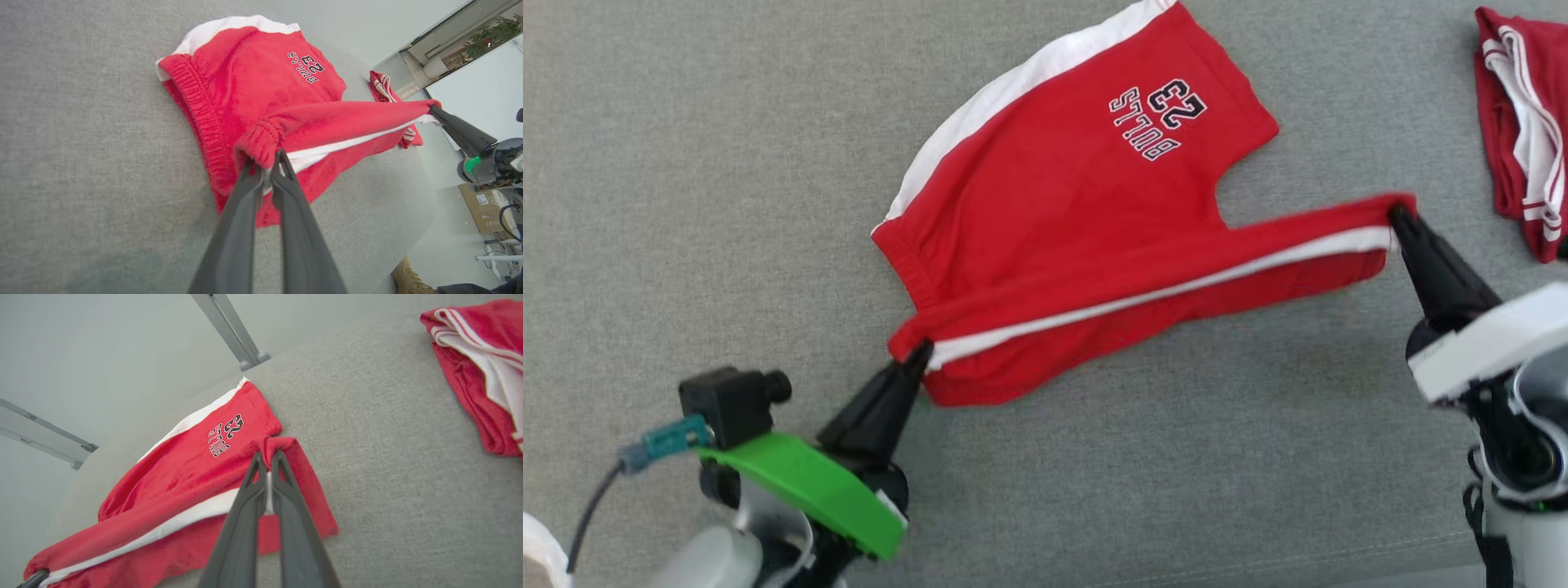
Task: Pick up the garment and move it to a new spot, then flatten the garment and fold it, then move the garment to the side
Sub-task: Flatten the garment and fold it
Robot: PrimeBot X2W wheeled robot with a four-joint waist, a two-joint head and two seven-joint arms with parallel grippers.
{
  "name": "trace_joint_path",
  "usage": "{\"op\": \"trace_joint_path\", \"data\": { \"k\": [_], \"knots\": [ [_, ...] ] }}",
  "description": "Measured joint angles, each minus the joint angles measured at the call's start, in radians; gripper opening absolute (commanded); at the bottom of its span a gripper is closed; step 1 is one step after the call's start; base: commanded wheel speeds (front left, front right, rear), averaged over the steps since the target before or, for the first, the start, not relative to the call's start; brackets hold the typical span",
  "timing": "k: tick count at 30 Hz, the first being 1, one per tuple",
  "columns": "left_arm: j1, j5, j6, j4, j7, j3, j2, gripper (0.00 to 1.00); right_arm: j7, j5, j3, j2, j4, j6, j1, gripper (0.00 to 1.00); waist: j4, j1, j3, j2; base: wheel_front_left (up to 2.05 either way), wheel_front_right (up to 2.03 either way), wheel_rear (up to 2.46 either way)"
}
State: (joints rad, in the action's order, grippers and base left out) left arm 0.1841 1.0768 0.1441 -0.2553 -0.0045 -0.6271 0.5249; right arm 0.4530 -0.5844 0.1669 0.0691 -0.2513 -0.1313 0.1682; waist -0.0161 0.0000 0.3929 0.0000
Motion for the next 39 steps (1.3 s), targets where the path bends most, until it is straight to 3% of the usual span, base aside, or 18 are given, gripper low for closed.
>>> {"op": "trace_joint_path", "data": {
  "k": [6,19,28,29,30,31,32,39],
  "knots": [
    [0.223,-0.068,0.028,0.052,0.083,0.02,0.014,0.0,0.11,0.069,0.007,0.0,0.126,0.0,0.29,0.0,0.034,0.0,0.063,0.0,0.0,0.0,0.0],
    [0.465,-0.077,-0.016,0.321,0.087,-0.011,-0.175,0.0,0.095,0.221,-0.023,0.039,0.416,0.0,0.619,0.0,0.153,0.0,0.154,0.0,0.0,0.0,0.0],
    [0.568,-0.085,-0.038,0.477,0.043,-0.012,-0.259,0.0,0.024,0.291,-0.041,0.045,0.575,0.0,0.741,0.0,0.201,0.0001,0.194,0.0,0.0,0.0,0.0],
    [0.575,-0.088,-0.035,0.495,0.034,-0.01,-0.264,0.11,0.005,0.296,-0.041,0.043,0.589,0.0,0.748,0.11,0.203,0.0,0.198,0.0,0.0,0.0,0.0],
    [0.582,-0.092,-0.034,0.512,0.028,-0.01,-0.268,0.43,-0.019,0.301,-0.047,0.043,0.599,0.0,0.754,0.56,0.205,0.0001,0.201,0.0,0.0,0.0,0.0],
    [0.585,-0.093,-0.034,0.524,0.022,-0.009,-0.271,0.96,-0.037,0.3,-0.051,0.042,0.607,0.0,0.76,1.0,0.205,0.0001,0.203,0.0,0.0,0.0,0.0],
    [0.589,-0.094,-0.034,0.537,0.015,-0.009,-0.276,1.0,-0.056,0.301,-0.053,0.041,0.619,0.0,0.765,1.0,0.205,0.0001,0.204,0.0,0.0,0.0,0.0],
    [0.575,-0.171,-0.009,0.55,-0.096,-0.012,-0.255,1.0,-0.209,0.302,-0.115,0.078,0.626,0.0,0.731,1.0,0.193,0.0,0.181,0.0,0.0,0.0,0.0]
  ]
}}
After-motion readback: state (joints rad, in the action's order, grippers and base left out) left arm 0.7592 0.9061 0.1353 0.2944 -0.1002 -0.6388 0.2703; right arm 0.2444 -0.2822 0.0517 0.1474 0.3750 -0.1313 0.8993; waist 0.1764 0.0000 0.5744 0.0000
